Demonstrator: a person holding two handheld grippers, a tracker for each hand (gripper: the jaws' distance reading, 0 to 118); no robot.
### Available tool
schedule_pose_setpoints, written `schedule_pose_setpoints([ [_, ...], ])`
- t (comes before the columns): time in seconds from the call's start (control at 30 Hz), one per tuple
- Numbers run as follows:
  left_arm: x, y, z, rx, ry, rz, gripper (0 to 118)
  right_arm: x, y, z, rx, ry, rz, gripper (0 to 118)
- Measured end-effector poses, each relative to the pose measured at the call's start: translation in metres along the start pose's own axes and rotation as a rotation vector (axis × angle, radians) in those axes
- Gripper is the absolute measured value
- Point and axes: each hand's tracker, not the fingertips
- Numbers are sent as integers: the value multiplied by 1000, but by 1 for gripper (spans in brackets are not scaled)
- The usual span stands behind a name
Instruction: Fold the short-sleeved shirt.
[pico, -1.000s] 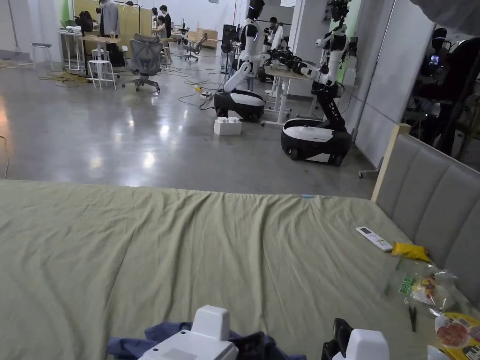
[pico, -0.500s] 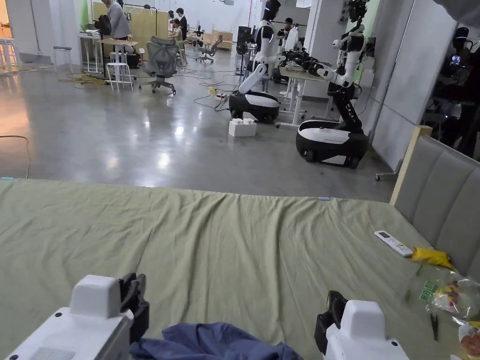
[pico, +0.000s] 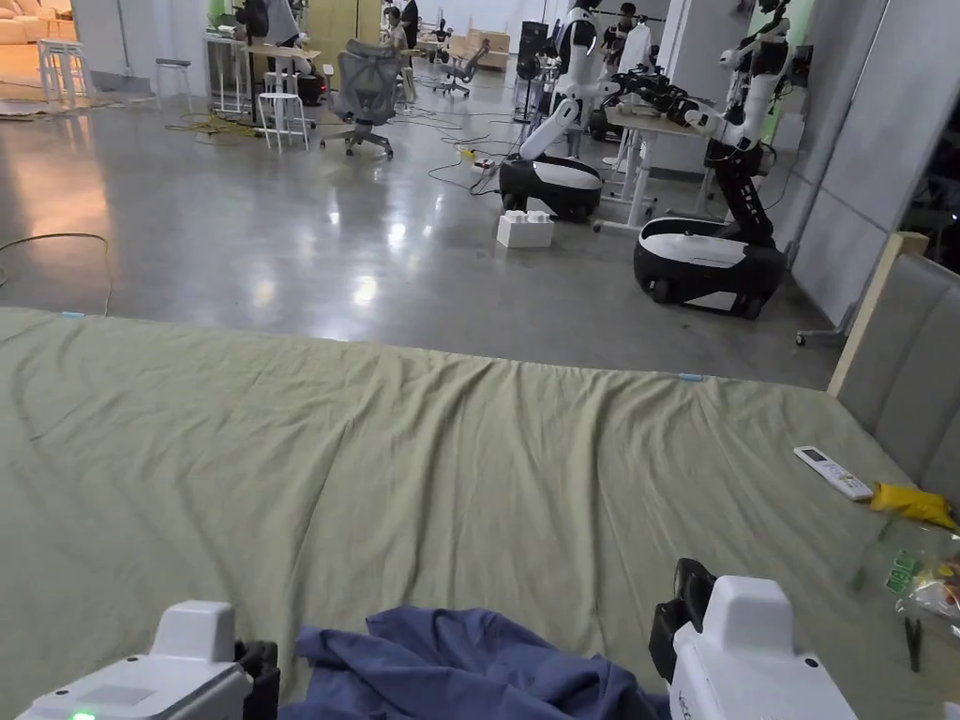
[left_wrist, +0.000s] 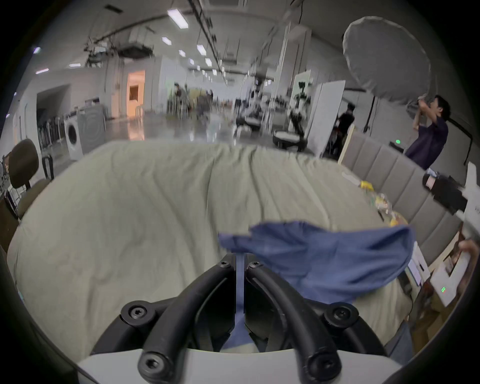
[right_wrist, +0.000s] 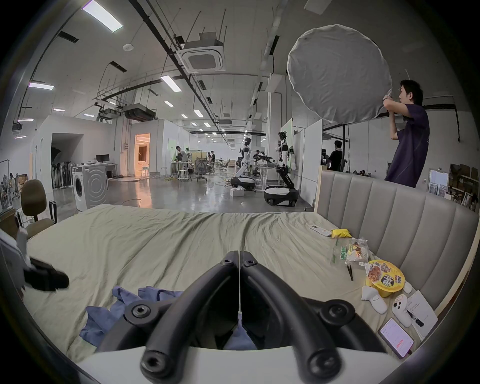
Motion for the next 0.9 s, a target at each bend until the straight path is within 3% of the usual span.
schedule_pose_setpoints([
  [0.03, -3, -8, -9, -29, 6, -8, 8, 1, -3, 0, -4, 0, -2, 1],
  [0.07, -5, -16, -19, -78, 5, -15, 20, 2, -6, 0, -6, -3, -4, 1],
  [0.17, -8, -43, -43, -202, 61, -45, 80, 6, -14, -1, -26, -11, -12, 1],
  [0.2, -9, -52, -51, -226, 72, -46, 84, 8, -17, -1, -36, -14, -15, 1],
  [0.33, -10, -74, -77, -327, 43, 14, 84, 13, -28, -3, -63, -21, -12, 1],
  [0.43, -4, -77, -81, -277, 93, -10, 81, 20, -35, -6, -83, -30, -8, 1],
  [0.53, 12, -75, -80, -264, 144, -59, 59, 27, -42, -8, -104, -45, -10, 1],
  [0.6, 28, -80, -78, -227, 150, -179, 33, 32, -47, -10, -119, -54, -12, 1],
  [0.63, 36, -83, -75, -215, 151, -238, 14, 35, -49, -13, -129, -61, -13, 1],
  [0.7, 44, -87, -73, -209, 83, -253, 9, 41, -53, -18, -147, -66, -12, 1],
  [0.77, 43, -91, -71, -207, 119, -253, 9, 48, -55, -26, -176, -68, -8, 1],
  [0.9, 24, -79, -54, -177, 63, -106, 7, 67, -64, -53, -307, -42, -48, 4],
])
